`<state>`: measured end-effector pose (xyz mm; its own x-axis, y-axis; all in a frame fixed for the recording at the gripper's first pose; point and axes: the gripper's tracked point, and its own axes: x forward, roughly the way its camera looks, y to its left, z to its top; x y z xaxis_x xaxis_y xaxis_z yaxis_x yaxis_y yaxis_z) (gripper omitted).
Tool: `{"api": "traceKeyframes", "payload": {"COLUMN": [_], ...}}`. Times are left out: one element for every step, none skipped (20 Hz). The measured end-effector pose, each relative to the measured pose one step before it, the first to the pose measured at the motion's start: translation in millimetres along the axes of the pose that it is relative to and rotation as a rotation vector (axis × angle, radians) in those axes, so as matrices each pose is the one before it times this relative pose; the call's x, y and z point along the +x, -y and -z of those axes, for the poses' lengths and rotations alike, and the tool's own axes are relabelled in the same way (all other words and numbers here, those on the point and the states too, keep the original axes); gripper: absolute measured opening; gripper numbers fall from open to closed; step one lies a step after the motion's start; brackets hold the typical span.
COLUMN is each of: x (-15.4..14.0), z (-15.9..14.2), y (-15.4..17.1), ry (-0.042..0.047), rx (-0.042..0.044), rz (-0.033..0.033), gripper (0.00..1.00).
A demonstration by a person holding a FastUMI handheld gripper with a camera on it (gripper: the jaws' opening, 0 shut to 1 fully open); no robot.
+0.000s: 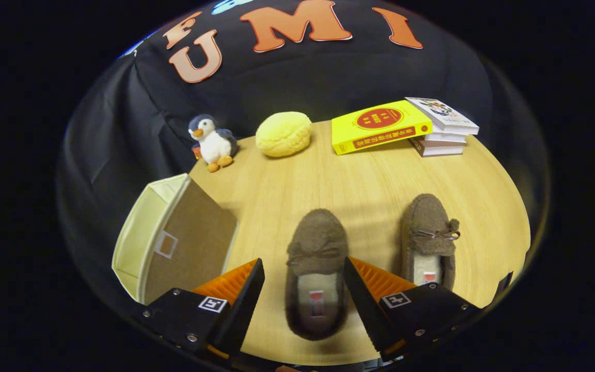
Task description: Open the storage box then place both shoes into the box .Put the left shoe in first, then the right shoe, with the right side of both shoes facing outward in a uniform manner.
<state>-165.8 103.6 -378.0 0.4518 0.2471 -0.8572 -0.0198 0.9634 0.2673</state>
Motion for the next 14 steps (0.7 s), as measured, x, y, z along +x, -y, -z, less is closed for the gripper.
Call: {"api": "traceKeyframes", "payload": {"x": [2.83, 1.69, 3.19, 4.19, 6.31, 5.33, 5.57, 6.25, 6.93, 7.88, 7.26, 5.68, 4.81, 2.37], "z": [8.38, 7.42, 7.77, 5.19, 3.75, 3.36, -1.02, -2.84, -3.29, -1.87, -2.25, 0.91, -1.60, -1.54], "y": [6.56, 4.85, 5.28, 4.86, 0.35, -0.49, 0.97, 4.50, 4.61, 2.22, -0.16, 0.29, 0.47, -1.45], "ry": [-0.01374, -0.01457, -0.01159, -0.00662, -0.01007, -0.00805, 0.00428, 0.01223, 0.01223, 0.00333, -0.00565, -0.00332, 0.00287, 0.00321], "rx": [-0.01780, -0.02124, -0.02129, -0.01522, -0.00947, -0.00325, -0.00148, -0.00346, 0.00030, 0.00558, 0.01014, 0.01132, 0.00942, 0.00565], "rz": [0.01104, 0.00493, 0.00712, 0.00910, -0.00331, -0.00746, 0.00274, 0.01323, 0.01825, 0.00463, -0.00295, -0.00304, 0.00152, -0.00584], "gripper": [0.92, 0.91, 0.91, 0.90, 0.90, 0.88, 0.87, 0.84, 0.84, 0.82, 0.81, 0.75, 0.71, 0.61]}}
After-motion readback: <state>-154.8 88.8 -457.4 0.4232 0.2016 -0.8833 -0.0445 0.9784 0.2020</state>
